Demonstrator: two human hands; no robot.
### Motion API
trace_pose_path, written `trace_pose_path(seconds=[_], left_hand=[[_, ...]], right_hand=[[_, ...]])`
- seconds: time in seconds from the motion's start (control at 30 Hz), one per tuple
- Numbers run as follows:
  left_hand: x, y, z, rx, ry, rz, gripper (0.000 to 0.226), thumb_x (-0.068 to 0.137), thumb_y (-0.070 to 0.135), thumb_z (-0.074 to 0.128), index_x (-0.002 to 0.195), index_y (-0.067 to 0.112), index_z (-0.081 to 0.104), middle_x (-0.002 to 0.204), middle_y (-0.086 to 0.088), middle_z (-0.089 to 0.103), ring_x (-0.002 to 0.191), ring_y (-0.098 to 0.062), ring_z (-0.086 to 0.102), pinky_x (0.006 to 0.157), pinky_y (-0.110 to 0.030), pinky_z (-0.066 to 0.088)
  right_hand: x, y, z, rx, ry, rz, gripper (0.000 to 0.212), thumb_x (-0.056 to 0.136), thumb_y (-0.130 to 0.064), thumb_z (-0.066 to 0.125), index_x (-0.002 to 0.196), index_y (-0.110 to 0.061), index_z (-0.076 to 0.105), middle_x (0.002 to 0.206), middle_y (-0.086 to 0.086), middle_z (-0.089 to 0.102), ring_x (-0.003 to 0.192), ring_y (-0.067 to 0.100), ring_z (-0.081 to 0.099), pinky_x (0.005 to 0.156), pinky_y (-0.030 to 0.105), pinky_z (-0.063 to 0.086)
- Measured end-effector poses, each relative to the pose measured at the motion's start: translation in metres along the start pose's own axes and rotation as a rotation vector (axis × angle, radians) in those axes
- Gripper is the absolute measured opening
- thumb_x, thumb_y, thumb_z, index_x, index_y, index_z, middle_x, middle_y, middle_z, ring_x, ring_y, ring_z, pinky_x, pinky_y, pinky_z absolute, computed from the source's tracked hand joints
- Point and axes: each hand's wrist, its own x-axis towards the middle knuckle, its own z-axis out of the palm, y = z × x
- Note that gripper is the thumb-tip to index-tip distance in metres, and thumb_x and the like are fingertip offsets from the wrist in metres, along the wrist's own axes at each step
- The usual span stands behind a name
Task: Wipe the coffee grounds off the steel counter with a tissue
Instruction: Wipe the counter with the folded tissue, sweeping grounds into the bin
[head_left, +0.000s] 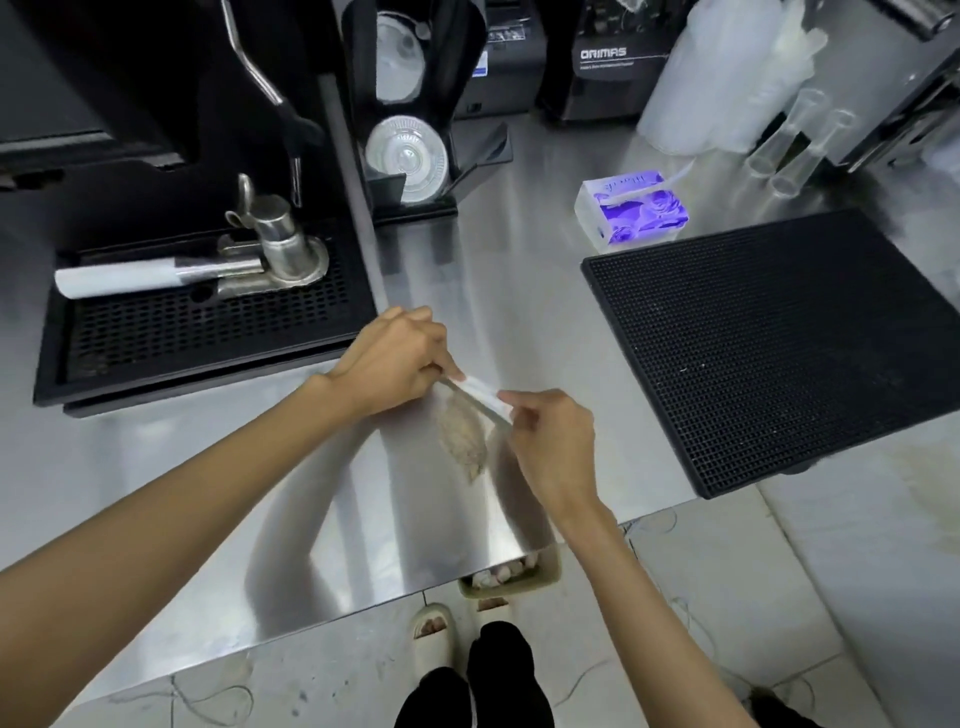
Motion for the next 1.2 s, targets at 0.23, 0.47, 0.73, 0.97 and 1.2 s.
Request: trace_pose_path(seconds=[0.23, 0.47, 0.73, 0.97, 1.2], left_hand=[[-0.036, -0.002, -0.004, -0.043, 0.141, -0.332, 0.025, 0.081, 0.007, 0.061, 0.099, 0.021, 0.073, 0.083, -0.009, 0.069, 0.085, -0.030, 0.056, 0.067, -0.029, 0.038], [-0.056, 0.005, 0.008, -0.124, 0.069, -0.646, 0.032, 0.085, 0.005, 0.051, 0.105, 0.020, 0.070, 0.096, -0.008, 0.065, 0.101, -0.027, 0.052, 0.070, -0.035, 0.045], [-0.076, 0.066, 0.023, -0.200, 0.142, -0.822, 0.027, 0.083, 0.005, 0.055, 0.098, 0.020, 0.072, 0.092, -0.006, 0.066, 0.099, -0.022, 0.055, 0.069, -0.031, 0.045], [-0.085, 0.115, 0.032, -0.228, 0.195, -0.969, 0.024, 0.084, 0.011, 0.057, 0.100, 0.021, 0.072, 0.095, -0.007, 0.067, 0.097, -0.023, 0.056, 0.067, -0.025, 0.038], [-0.133, 0.117, 0.018, -0.220, 0.362, -1.334, 0.030, 0.083, 0.010, 0.049, 0.097, 0.023, 0.072, 0.095, -0.010, 0.067, 0.102, -0.026, 0.054, 0.080, -0.036, 0.048]], right_hand=[[0.085, -0.016, 0.016, -0.168, -0.287, -0.359, 0.038, 0.085, 0.004, 0.044, 0.103, -0.014, 0.072, 0.103, 0.015, 0.065, 0.094, 0.029, 0.060, 0.087, 0.025, 0.044], [0.098, -0.023, 0.037, -0.201, -0.428, -0.557, 0.035, 0.086, 0.007, 0.046, 0.105, -0.011, 0.070, 0.102, 0.015, 0.064, 0.092, 0.029, 0.060, 0.090, 0.035, 0.050], [0.087, 0.005, 0.018, -0.243, -0.579, -0.738, 0.040, 0.084, 0.006, 0.046, 0.105, -0.016, 0.070, 0.098, 0.013, 0.065, 0.089, 0.026, 0.060, 0.088, 0.032, 0.049], [0.087, -0.002, 0.005, -0.342, -0.782, -0.816, 0.044, 0.076, 0.011, 0.045, 0.099, -0.013, 0.073, 0.100, 0.012, 0.070, 0.096, 0.025, 0.061, 0.082, 0.018, 0.043], [0.060, -0.067, 0.057, -0.322, -0.924, -0.971, 0.034, 0.082, 0.006, 0.051, 0.097, -0.013, 0.074, 0.097, 0.006, 0.073, 0.090, 0.015, 0.060, 0.077, 0.017, 0.042]])
